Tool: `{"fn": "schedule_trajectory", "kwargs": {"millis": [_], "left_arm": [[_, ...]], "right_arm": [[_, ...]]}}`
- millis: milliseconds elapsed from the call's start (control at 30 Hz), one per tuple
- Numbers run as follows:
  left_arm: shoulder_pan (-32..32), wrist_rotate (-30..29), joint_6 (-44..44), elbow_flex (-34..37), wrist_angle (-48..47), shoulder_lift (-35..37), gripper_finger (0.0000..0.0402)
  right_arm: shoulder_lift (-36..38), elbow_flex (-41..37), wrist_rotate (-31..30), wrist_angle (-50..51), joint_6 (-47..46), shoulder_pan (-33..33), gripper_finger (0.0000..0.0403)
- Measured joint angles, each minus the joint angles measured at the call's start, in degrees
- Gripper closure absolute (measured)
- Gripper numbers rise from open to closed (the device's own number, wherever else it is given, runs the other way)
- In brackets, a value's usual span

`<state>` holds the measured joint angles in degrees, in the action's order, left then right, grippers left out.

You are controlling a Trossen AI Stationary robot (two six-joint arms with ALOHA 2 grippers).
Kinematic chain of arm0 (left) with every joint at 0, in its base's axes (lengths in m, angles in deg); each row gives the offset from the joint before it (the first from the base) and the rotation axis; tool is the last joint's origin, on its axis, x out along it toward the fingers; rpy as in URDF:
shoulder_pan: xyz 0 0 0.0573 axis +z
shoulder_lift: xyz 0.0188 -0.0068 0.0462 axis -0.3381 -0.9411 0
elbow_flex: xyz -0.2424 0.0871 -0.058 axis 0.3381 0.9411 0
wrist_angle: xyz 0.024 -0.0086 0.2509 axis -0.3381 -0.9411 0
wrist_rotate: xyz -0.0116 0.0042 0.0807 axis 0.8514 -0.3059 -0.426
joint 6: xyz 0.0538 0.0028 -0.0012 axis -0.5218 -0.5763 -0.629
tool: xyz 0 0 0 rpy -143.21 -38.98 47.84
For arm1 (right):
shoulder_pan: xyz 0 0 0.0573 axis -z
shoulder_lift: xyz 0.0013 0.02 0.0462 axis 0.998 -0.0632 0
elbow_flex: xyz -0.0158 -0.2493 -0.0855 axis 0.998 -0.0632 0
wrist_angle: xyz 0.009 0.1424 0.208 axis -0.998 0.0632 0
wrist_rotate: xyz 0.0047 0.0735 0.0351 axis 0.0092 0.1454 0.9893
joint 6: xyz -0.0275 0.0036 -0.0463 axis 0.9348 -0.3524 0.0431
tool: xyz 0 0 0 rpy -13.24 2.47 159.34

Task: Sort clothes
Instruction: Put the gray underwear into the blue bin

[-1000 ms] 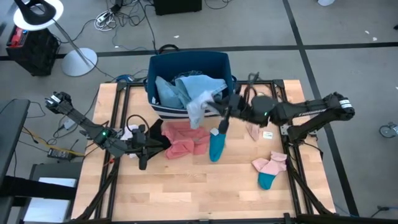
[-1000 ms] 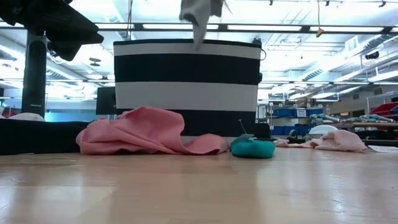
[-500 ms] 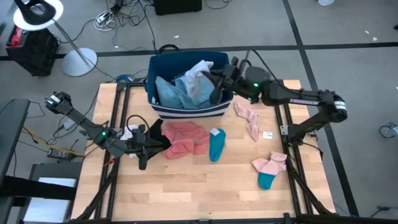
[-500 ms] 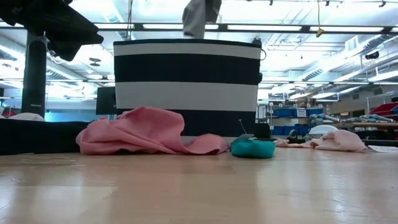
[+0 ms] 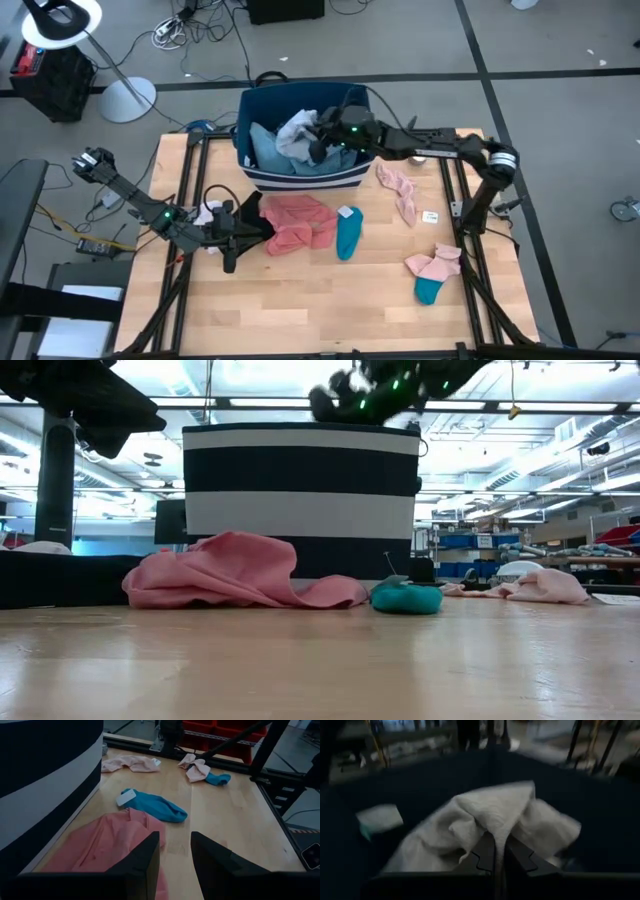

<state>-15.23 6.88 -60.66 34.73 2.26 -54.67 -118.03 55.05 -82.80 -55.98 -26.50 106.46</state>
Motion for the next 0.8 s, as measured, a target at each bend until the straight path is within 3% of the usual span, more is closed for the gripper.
{"fn": "schedule_trajectory", "kwargs": {"millis": [367,567,800], "left_arm": [[0.0,0.0,0.0,0.0,-0.6,0.0,0.0285],[0.0,0.0,0.0,0.0,-0.7,0.0,0.0285],[0.0,0.0,0.0,0.0,-0.8,0.0,0.0285]], "right_arm": [[-9.3,0.1,5.3,5.8,-8.5,3.1,0.0385],[-8.7,0.1,5.4,6.7,-9.7,3.4,0.0361],[-2.9,-0.1,7.2,7.1,-9.7,3.3,0.0308]]}}
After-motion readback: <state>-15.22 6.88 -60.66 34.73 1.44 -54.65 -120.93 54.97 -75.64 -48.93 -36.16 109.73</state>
